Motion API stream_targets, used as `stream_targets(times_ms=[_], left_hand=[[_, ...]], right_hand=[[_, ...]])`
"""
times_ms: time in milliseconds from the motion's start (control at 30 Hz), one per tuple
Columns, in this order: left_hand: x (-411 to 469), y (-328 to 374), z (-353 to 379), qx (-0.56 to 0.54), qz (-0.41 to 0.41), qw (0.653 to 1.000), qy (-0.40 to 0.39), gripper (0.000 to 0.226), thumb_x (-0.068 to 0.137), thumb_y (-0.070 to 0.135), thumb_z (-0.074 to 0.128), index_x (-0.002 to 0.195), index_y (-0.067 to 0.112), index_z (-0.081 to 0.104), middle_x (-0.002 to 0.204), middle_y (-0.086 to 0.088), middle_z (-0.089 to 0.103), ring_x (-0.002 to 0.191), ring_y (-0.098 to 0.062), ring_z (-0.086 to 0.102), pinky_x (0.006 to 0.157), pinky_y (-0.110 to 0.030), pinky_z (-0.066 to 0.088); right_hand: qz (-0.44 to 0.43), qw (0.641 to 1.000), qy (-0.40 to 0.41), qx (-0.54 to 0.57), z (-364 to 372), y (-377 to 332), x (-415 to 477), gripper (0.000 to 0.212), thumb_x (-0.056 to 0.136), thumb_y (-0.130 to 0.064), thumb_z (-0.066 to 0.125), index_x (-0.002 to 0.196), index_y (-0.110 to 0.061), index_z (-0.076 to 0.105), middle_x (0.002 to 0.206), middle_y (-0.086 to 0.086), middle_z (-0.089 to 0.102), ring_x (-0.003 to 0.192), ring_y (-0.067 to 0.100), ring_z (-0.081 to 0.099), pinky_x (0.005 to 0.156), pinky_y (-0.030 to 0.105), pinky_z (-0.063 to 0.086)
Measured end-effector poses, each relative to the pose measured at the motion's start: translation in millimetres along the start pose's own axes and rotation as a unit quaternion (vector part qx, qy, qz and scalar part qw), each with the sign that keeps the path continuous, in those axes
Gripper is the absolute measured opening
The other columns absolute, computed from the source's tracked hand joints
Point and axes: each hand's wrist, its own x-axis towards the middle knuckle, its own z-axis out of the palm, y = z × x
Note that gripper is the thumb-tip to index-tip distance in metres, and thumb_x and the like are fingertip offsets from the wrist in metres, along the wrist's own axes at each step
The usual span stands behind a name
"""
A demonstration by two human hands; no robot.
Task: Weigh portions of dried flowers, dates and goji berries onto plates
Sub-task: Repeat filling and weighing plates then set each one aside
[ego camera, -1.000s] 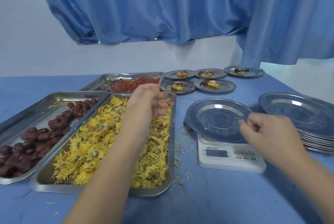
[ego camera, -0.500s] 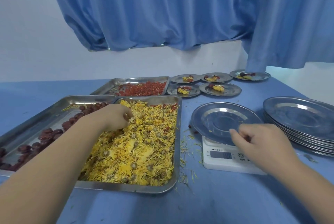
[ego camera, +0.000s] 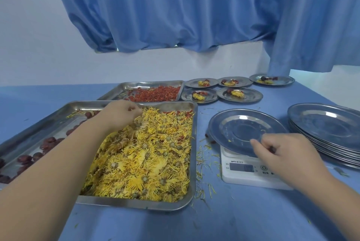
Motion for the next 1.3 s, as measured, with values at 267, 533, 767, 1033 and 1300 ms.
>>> stream_targets(times_ms=[267, 533, 767, 1033, 1300], left_hand=[[13.7, -4.8, 25.2, 0.052, -0.038, 0.996, -0.066, 0.040, 0.087, 0.032, 0.071, 0.124, 0.023, 0.060, 0.103, 0.002, 0.060, 0.087, -0.014, 0.059, 0.081, -0.028, 0.045], [18.5, 8.1, 8.6, -0.006, -0.021, 0.999, 0.048, 0.032, 0.081, 0.020, 0.075, 0.109, 0.025, 0.062, 0.078, 0.009, 0.057, 0.059, -0.010, 0.062, 0.047, -0.019, 0.039], [13.6, 12.2, -3.8, -0.249, -0.063, 0.965, 0.049, 0.037, 0.087, 0.001, 0.063, 0.120, 0.018, 0.059, 0.082, -0.009, 0.056, 0.048, -0.012, 0.050, 0.043, -0.019, 0.044], [6.8, 16.1, 6.2, -0.193, -0.034, 0.981, 0.001, 0.036, 0.089, 0.011, 0.061, 0.122, 0.026, 0.060, 0.087, -0.004, 0.072, 0.054, -0.007, 0.059, 0.049, -0.019, 0.046], [5.8, 14.6, 8.8, -0.079, 0.038, 0.996, -0.034, 0.040, 0.087, 0.006, 0.065, 0.114, 0.035, 0.061, 0.111, 0.008, 0.062, 0.083, -0.020, 0.072, 0.077, -0.043, 0.059]], right_hand=[[0.004, 1.000, -0.005, 0.001, 1.6, 4.6, 0.4, 0.048, 0.082, -0.032, 0.063, 0.046, -0.016, 0.036, 0.038, -0.003, 0.036, 0.042, 0.021, 0.043, 0.046, 0.033, 0.040], [-0.001, 1.000, -0.002, 0.013, 0.2, 1.9, 0.1, 0.049, 0.082, -0.031, 0.063, 0.046, -0.017, 0.034, 0.038, -0.004, 0.032, 0.041, 0.022, 0.041, 0.045, 0.031, 0.040], [0.001, 1.000, -0.004, 0.022, -2.0, -0.2, 0.3, 0.048, 0.081, -0.032, 0.062, 0.046, -0.017, 0.033, 0.038, -0.004, 0.030, 0.041, 0.022, 0.037, 0.045, 0.032, 0.039], [-0.001, 0.999, -0.012, 0.030, -3.5, -1.7, 0.1, 0.048, 0.082, -0.031, 0.063, 0.046, -0.013, 0.036, 0.039, -0.003, 0.029, 0.041, 0.019, 0.032, 0.046, 0.033, 0.040], [-0.001, 0.999, -0.022, 0.026, -3.2, -1.2, 0.1, 0.049, 0.081, -0.035, 0.061, 0.047, -0.014, 0.033, 0.039, -0.002, 0.028, 0.041, 0.018, 0.031, 0.043, 0.032, 0.038]])
